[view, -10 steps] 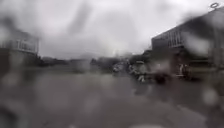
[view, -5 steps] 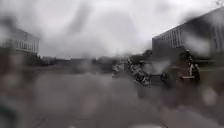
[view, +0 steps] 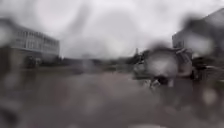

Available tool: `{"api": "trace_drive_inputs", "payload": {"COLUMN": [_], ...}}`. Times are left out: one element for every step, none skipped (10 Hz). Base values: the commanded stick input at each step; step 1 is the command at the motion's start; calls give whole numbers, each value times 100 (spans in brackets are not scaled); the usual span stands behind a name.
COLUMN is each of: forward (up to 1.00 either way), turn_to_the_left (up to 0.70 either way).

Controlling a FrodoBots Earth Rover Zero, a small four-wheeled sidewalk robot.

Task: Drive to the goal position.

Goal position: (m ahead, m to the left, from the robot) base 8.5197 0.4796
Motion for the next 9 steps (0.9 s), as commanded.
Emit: {"api": "trace_drive_inputs", "payload": {"forward": [100, 100, 100, 100, 100, 100, 100, 100, 100], "turn_to_the_left": [0, 0, 0, 0, 0, 0, 0, 0, 0]}}
